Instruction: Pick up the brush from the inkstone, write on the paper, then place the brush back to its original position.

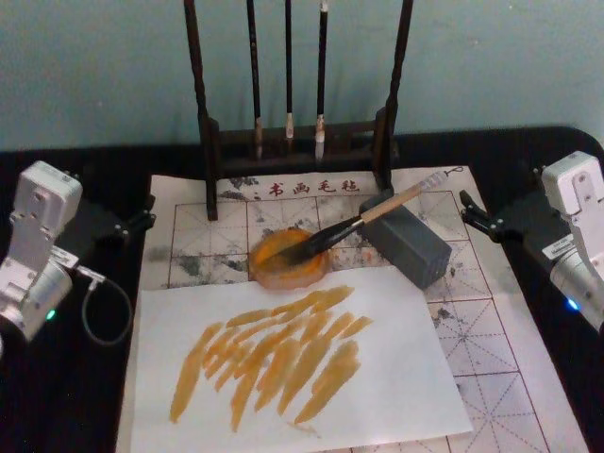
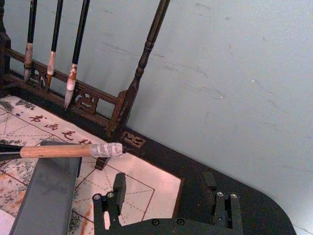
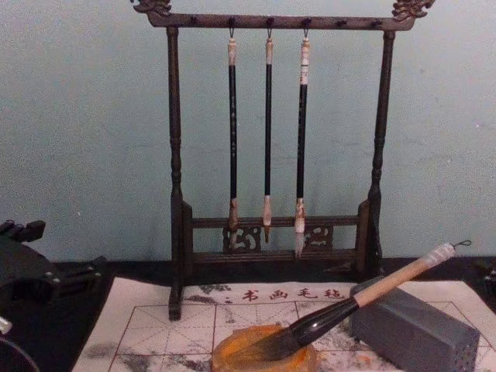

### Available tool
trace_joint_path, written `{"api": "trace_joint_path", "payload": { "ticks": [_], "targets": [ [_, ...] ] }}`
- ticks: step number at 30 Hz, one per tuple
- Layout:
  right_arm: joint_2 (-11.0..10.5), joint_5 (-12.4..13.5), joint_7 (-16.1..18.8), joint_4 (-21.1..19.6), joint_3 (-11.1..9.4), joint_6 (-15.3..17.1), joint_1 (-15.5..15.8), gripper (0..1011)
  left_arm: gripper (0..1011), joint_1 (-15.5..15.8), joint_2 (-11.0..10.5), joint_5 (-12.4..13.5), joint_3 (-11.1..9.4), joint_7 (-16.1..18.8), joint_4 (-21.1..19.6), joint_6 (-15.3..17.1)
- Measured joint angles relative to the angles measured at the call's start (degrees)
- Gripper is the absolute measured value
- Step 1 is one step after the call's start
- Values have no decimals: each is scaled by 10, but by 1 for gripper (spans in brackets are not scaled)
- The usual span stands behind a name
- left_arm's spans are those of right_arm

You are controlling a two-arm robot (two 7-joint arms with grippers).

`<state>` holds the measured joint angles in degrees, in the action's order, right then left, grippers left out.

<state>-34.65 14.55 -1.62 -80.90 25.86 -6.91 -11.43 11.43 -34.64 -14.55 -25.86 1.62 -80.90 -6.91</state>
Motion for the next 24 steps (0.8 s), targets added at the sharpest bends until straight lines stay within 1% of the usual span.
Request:
{"api": "trace_joint_path", "payload": {
  "ticks": [24],
  "targets": [
    [0,0,0,0,0,0,0,1003,1001,0,0,0,0,0,0,0]
  ]
}}
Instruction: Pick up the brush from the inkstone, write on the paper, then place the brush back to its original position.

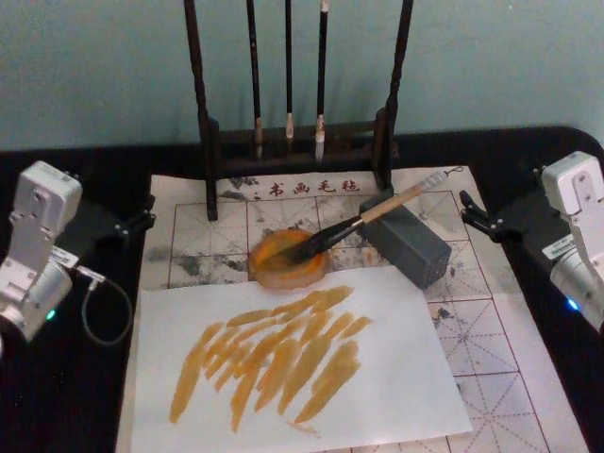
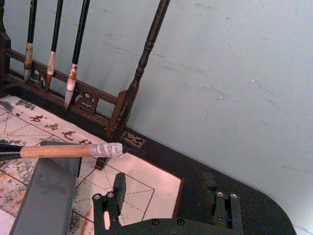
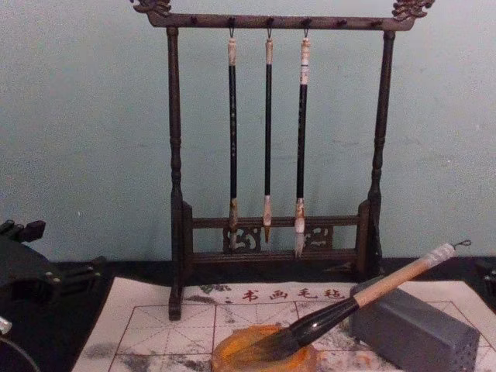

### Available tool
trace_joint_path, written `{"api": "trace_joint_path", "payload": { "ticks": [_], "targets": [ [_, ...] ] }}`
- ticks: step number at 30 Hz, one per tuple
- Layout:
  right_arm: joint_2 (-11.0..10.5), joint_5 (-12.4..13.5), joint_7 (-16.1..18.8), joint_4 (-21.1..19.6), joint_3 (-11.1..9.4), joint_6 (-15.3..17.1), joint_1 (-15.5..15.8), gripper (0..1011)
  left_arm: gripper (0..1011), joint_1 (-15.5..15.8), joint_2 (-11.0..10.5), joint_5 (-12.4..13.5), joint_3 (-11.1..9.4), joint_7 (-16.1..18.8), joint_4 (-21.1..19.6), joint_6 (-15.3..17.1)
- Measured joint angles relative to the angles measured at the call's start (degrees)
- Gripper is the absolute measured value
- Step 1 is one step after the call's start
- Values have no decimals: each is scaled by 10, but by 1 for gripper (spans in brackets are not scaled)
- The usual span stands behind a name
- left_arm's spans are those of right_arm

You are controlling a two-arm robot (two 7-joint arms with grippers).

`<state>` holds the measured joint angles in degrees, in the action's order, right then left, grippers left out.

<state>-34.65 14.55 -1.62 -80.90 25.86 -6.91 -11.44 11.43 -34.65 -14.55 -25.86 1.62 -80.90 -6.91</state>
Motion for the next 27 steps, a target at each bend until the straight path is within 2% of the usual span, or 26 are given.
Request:
{"api": "trace_joint_path", "payload": {
  "ticks": [27],
  "targets": [
    [0,0,0,0,0,0,0,1003,1001,0,0,0,0,0,0,0]
  ]
}}
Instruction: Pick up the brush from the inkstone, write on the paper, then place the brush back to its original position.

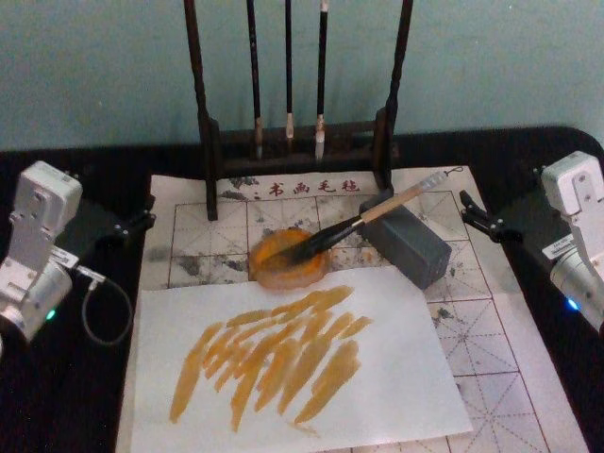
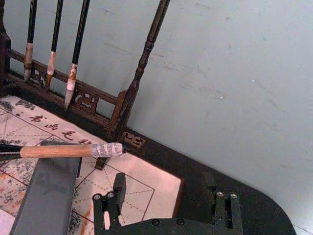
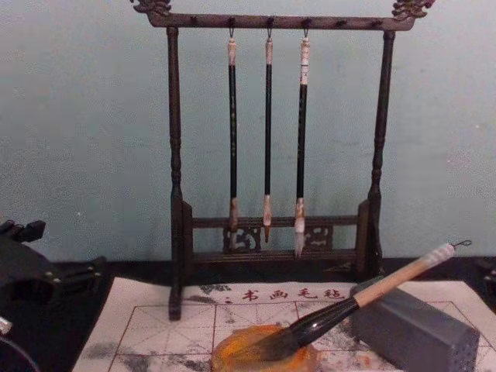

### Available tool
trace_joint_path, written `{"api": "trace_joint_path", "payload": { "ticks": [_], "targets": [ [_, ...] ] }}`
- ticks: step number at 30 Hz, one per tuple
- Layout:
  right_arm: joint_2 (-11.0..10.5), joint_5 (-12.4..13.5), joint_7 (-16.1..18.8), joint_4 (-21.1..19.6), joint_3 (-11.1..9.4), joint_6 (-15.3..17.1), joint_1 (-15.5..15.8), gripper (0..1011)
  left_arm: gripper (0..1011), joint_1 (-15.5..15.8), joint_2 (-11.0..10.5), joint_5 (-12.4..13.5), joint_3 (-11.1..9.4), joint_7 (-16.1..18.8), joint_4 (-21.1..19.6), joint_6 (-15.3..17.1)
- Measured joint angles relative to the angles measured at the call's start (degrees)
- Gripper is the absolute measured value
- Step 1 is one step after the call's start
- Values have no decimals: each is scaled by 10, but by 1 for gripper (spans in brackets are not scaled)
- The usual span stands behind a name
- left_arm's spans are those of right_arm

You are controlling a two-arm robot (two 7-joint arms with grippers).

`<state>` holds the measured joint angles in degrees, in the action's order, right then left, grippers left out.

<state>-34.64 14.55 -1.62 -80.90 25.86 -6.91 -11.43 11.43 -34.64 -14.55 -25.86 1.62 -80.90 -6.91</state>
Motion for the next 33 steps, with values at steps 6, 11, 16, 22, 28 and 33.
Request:
{"api": "trace_joint_path", "payload": {
  "ticks": [6,11,16,22,28,33],
  "targets": [
    [0,0,0,0,0,0,0,1003,1001,0,0,0,0,0,0,0],
    [2,-2,2,-1,-4,-2,2,1003,1001,0,0,0,0,0,0,0],
    [7,11,14,-12,-22,-16,15,1002,1001,0,0,0,0,0,0,0],
    [17,59,40,-32,-47,-24,39,1002,1001,0,0,0,0,0,0,0],
    [35,137,82,-45,-76,-16,59,1003,1001,0,0,0,0,0,0,0],
    [62,229,129,-45,-105,16,68,1003,1001,0,0,0,0,0,0,0]
  ]
}}
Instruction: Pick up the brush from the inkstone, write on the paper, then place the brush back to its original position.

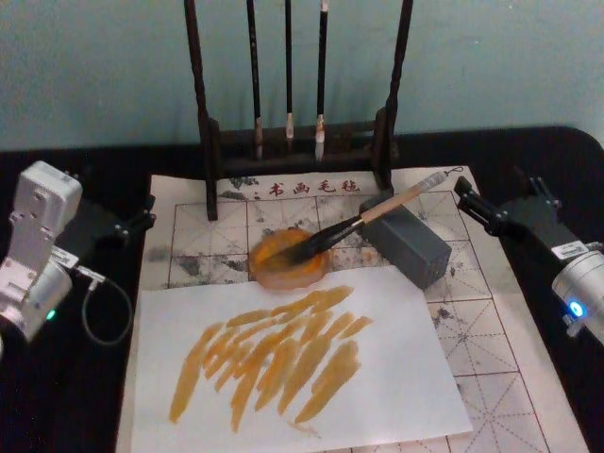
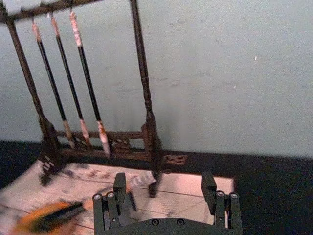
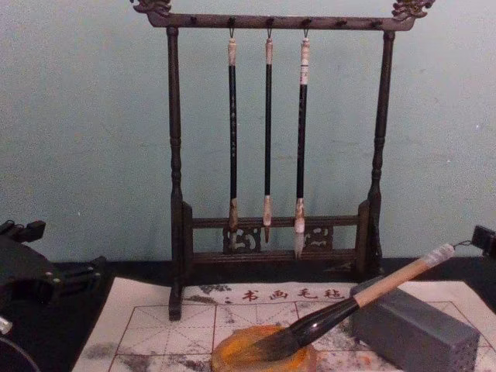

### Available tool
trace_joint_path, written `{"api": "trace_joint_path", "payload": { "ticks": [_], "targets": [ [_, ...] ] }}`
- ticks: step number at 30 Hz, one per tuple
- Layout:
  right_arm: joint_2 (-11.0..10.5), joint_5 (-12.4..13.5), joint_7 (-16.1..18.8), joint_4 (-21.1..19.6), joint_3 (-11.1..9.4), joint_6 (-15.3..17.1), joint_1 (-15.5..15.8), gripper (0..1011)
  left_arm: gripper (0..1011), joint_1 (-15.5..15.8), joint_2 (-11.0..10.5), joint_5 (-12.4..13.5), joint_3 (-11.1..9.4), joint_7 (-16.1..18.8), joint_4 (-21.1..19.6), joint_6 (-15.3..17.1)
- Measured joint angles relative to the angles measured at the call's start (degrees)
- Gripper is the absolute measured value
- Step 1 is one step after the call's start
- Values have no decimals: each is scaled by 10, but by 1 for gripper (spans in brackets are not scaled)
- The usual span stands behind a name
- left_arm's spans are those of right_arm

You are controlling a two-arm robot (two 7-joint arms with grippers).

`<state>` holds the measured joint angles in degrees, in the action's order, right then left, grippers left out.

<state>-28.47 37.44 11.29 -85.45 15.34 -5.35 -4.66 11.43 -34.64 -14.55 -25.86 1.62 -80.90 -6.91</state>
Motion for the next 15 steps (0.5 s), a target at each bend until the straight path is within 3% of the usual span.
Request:
{"api": "trace_joint_path", "payload": {
  "ticks": [7,15],
  "targets": [
    [35,94,51,17,-25,55,0,1003,1001,0,0,0,0,0,0,0],
    [65,187,86,63,-33,115,-21,1003,1001,0,0,0,0,0,0,0]
  ]
}}
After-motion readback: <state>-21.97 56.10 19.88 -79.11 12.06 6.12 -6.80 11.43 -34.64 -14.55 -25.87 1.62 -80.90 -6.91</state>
